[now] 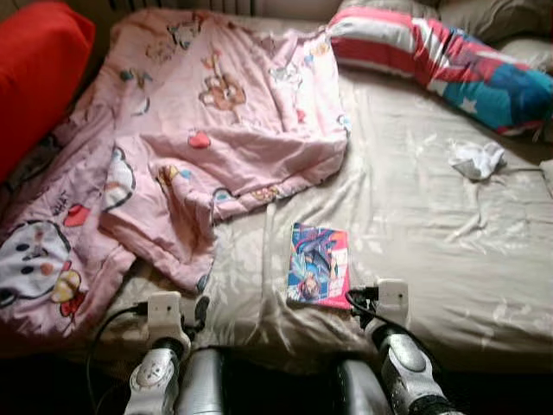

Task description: Clean up the room

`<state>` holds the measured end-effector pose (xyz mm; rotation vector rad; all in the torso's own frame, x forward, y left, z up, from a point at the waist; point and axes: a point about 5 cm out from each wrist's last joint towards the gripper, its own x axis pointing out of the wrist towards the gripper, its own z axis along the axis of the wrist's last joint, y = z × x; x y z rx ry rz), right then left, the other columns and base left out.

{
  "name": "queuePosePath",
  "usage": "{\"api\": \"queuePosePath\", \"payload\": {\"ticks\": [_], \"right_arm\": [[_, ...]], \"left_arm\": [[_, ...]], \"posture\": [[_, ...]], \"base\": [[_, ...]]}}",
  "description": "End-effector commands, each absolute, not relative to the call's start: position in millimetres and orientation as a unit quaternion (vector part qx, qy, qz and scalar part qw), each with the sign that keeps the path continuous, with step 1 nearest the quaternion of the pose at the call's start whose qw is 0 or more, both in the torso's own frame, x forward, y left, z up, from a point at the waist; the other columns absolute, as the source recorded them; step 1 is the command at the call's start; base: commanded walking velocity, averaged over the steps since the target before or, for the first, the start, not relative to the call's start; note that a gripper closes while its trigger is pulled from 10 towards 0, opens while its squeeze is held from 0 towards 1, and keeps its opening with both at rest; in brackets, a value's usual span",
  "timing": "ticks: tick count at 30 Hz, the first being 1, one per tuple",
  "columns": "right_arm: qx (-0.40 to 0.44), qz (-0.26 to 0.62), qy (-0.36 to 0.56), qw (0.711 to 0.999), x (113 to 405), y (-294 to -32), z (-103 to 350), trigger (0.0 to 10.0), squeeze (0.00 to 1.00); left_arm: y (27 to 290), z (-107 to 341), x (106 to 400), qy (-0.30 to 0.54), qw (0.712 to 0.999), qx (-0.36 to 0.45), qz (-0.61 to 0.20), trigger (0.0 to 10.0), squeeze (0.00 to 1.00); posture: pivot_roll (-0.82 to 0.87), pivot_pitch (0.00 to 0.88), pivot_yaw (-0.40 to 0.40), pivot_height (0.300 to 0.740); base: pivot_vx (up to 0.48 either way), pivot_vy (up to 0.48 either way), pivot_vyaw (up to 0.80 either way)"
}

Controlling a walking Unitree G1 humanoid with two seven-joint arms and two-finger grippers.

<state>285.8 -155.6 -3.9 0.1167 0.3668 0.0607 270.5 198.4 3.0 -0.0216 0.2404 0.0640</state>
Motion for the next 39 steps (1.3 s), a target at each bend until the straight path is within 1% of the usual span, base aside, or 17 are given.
{"api": "queuePosePath", "payload": {"ticks": [1, 9, 20, 27, 30, 35, 39], "right_arm": [[0.057, 0.021, 0.190, 0.980, 282, -159, -7, 10.0, 0.00], [0.058, 0.020, 0.185, 0.981, 282, -160, -7, 10.0, 0.00], [0.057, 0.034, 0.181, 0.981, 284, -155, -5, 10.0, 0.00], [0.058, 0.038, 0.180, 0.981, 285, -154, -4, 10.0, 0.00], [0.047, 0.049, 0.176, 0.982, 285, -152, -3, 10.0, 0.00], [0.060, 0.055, 0.174, 0.981, 285, -149, -3, 10.0, 0.00], [0.063, 0.054, 0.173, 0.981, 285, -149, -3, 10.0, 0.00]], "left_arm": [[197, 2, 268, 0.117, 0.992, -0.015, 0.032, 10.0, 0.00], [195, 9, 268, 0.084, 0.996, -0.015, 0.037, 10.0, 0.00], [192, 14, 272, 0.073, 0.997, -0.013, 0.031, 10.0, 0.00], [192, 16, 274, 0.070, 0.997, -0.013, 0.030, 10.0, 0.00], [192, 16, 275, 0.069, 0.997, -0.012, 0.030, 10.0, 0.00], [193, 17, 275, 0.066, 0.997, -0.012, 0.031, 10.0, 0.00], [193, 18, 275, 0.064, 0.997, -0.012, 0.031, 10.0, 0.00]], "posture": [[0.09, 0.200, -0.058, 0.586], [0.09, 0.184, -0.059, 0.586], [0.09, 0.166, -0.060, 0.586], [0.09, 0.171, -0.059, 0.586], [0.09, 0.175, -0.059, 0.586], [0.09, 0.178, -0.059, 0.586], [0.09, 0.186, -0.058, 0.586]], "base": [[0.000, 0.000, 0.00], [0.000, 0.000, 0.00], [0.000, 0.000, 0.00], [0.000, 0.000, 0.00], [0.240, 0.000, 0.00], [0.253, 0.000, 0.80], [0.270, 0.000, 0.00]]}}
